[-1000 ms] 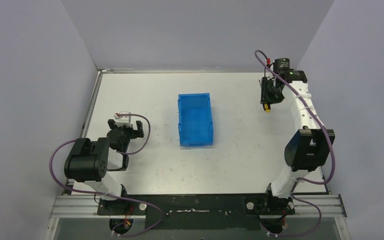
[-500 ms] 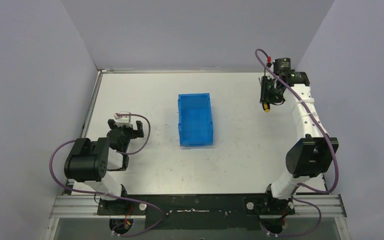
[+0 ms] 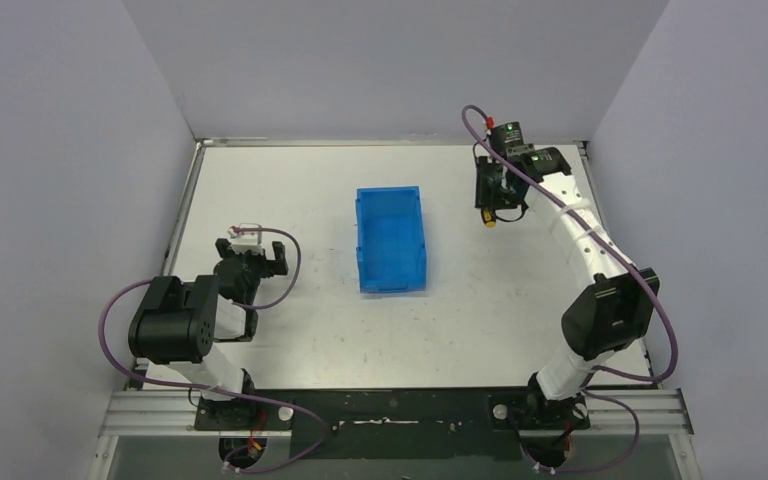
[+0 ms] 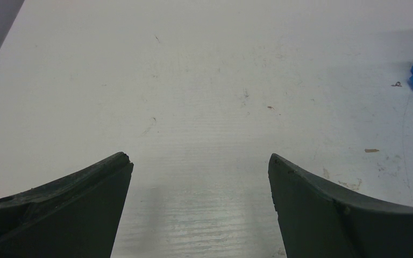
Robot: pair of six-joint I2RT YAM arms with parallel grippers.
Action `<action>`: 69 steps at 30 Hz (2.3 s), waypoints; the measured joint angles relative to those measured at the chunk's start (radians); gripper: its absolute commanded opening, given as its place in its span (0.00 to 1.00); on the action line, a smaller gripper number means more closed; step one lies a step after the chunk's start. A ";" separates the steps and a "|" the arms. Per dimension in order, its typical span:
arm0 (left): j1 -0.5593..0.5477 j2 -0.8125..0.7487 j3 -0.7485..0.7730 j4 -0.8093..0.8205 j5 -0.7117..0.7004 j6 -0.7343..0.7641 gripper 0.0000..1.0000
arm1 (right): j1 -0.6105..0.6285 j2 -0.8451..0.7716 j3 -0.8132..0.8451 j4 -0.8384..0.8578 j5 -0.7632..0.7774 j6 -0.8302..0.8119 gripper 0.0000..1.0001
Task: Put the screwdriver in the bin
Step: Pick up the screwdriver from the center of the board, then place the screwdriver in the bin.
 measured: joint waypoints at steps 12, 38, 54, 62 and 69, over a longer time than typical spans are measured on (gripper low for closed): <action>0.000 0.000 0.000 0.000 0.000 0.000 0.97 | 0.222 0.048 0.016 0.079 0.064 0.167 0.13; 0.000 0.000 0.000 0.000 0.000 0.000 0.97 | 0.523 0.107 -0.148 0.336 0.272 0.414 0.08; 0.000 0.000 0.000 0.000 0.000 0.000 0.97 | 0.548 0.215 -0.257 0.483 0.281 0.418 0.08; 0.000 0.000 0.000 0.000 0.000 0.000 0.97 | 0.548 0.263 -0.274 0.550 0.287 0.413 0.08; 0.000 0.000 0.000 0.000 0.000 0.000 0.97 | 0.560 0.268 -0.290 0.583 0.297 0.412 0.16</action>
